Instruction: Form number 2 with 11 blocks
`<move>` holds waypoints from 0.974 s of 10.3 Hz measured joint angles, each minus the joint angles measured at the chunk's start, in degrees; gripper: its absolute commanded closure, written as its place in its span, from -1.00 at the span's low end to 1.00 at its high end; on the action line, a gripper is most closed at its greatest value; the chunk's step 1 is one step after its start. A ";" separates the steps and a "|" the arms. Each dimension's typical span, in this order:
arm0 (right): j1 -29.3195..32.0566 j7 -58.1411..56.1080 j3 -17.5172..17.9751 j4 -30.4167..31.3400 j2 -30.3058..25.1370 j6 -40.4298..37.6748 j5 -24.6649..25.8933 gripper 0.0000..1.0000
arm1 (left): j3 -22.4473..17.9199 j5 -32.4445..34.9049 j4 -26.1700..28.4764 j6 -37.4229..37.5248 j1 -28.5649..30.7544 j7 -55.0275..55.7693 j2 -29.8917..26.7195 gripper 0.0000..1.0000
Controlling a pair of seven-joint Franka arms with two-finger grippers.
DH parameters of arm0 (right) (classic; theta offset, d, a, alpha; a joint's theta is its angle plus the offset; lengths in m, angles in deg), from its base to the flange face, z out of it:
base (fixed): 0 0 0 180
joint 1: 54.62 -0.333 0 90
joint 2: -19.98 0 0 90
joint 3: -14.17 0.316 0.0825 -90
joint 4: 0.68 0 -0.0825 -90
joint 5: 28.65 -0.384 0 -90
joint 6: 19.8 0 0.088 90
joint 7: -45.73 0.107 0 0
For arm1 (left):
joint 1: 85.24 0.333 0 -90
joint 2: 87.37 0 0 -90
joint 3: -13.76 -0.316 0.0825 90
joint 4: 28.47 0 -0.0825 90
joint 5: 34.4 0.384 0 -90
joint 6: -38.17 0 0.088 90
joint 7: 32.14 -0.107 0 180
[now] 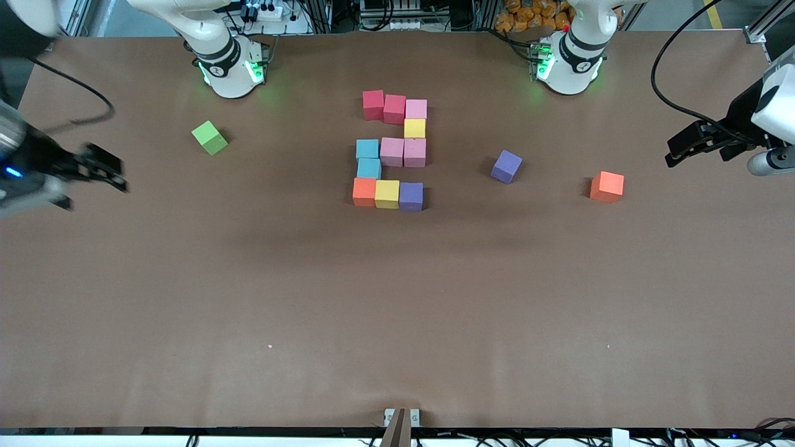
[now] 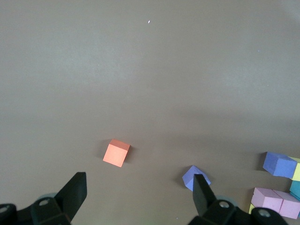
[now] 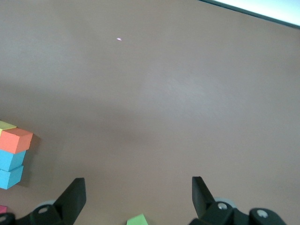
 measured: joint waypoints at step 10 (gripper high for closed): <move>2.79 10.44 -0.17 1.45 -4.03 -3.79 0.50 -1.00 | 0.11 0.00 0.23 0.26 -0.08 0.04 -0.18 -1.00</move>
